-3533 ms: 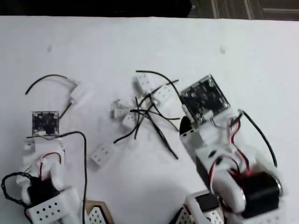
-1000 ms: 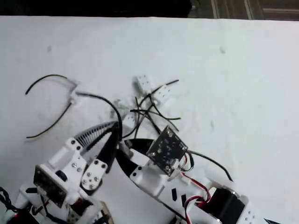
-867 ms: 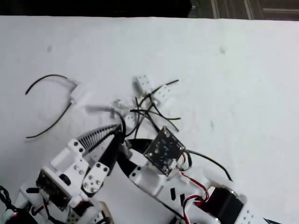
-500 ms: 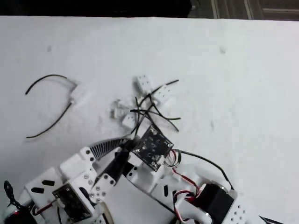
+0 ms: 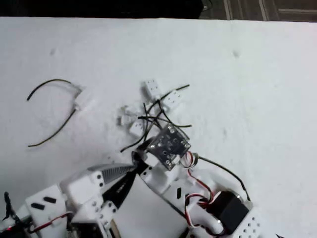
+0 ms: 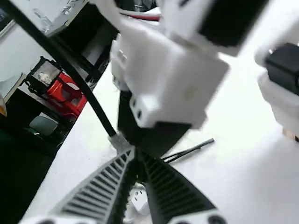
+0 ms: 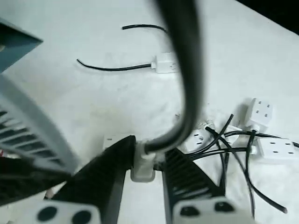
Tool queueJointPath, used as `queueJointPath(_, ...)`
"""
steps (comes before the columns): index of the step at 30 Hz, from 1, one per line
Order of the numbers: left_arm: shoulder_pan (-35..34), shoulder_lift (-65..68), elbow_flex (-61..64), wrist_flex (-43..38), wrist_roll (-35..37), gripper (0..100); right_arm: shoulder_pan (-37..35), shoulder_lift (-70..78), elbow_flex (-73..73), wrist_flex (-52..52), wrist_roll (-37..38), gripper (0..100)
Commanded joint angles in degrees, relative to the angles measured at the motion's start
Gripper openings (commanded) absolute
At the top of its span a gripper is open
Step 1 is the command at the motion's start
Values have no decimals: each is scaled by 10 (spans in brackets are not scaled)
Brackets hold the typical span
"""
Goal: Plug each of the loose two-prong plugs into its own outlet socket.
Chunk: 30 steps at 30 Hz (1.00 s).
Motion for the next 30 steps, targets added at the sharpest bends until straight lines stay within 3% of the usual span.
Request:
queueJointPath(1,-45,-1,-87,45,-29,23,30,0,11,-18,-3,16)
queueJointPath(5,-175,-1,-146,68,-29,23,42,5,68,-76,-3,16)
queueJointPath(11,-356,-1,-126,71,-26,23,40,111,86,-162,-31,16)
queueJointPath(18,-451,1,-16,55,-26,23,44,236,86,-236,-34,16)
queueJointPath(24,-570,11,164,-69,-29,24,88,240,86,-236,-41,17)
queueJointPath(30,-575,158,223,-139,-29,24,144,246,90,-232,-68,17)
